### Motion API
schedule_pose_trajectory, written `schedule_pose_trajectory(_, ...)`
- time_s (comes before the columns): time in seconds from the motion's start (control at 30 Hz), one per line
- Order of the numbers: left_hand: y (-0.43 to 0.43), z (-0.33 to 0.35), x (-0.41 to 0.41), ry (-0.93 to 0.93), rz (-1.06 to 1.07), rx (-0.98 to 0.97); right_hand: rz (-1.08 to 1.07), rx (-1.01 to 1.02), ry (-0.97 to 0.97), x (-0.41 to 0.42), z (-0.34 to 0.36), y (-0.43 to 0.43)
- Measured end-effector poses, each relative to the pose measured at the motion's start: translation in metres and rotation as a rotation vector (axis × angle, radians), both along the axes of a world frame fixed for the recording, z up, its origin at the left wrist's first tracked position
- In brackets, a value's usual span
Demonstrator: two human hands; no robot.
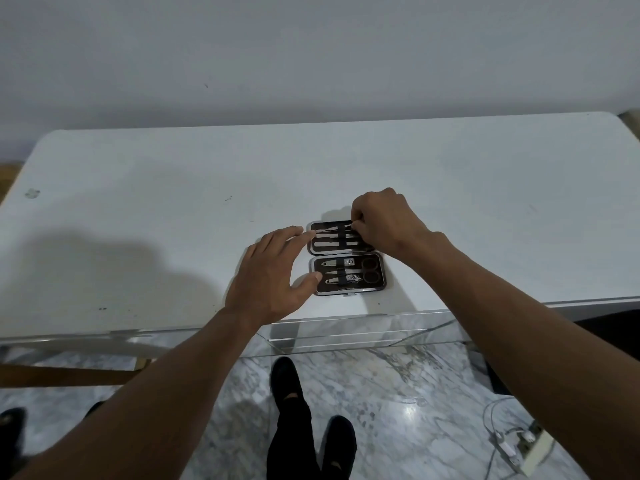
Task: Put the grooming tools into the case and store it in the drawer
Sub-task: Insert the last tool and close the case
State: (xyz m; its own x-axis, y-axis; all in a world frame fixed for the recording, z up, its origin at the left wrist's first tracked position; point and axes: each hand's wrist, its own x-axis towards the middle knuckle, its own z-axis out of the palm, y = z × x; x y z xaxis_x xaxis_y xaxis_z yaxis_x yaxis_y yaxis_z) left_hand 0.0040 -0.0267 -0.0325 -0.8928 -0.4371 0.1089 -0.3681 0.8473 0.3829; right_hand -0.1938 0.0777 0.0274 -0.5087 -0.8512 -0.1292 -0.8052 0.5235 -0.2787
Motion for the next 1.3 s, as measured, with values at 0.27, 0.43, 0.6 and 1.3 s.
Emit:
schedule_pose_trajectory(0.27, -0.001, -0.002, 0.0, -0.01, -0.002, -0.008, -0.017, -0.026, -0.01, 0.005, -0.001, -0.001)
schedule_pose_trajectory(0.43, -0.001, -0.001, 0.001, 0.01, -0.005, -0.013, -0.031, -0.026, -0.013, 0.006, -0.001, 0.001)
schedule_pose_trajectory(0.6, 0.0, -0.001, 0.001, 0.014, -0.006, -0.008, -0.106, -0.056, -0.085, 0.007, 0.0, 0.002)
schedule_pose_trajectory(1.3, 0.0, 0.007, 0.001, -0.016, -0.01, 0.05, -0.396, -0.06, -0.485, 0.019, 0.005, 0.05)
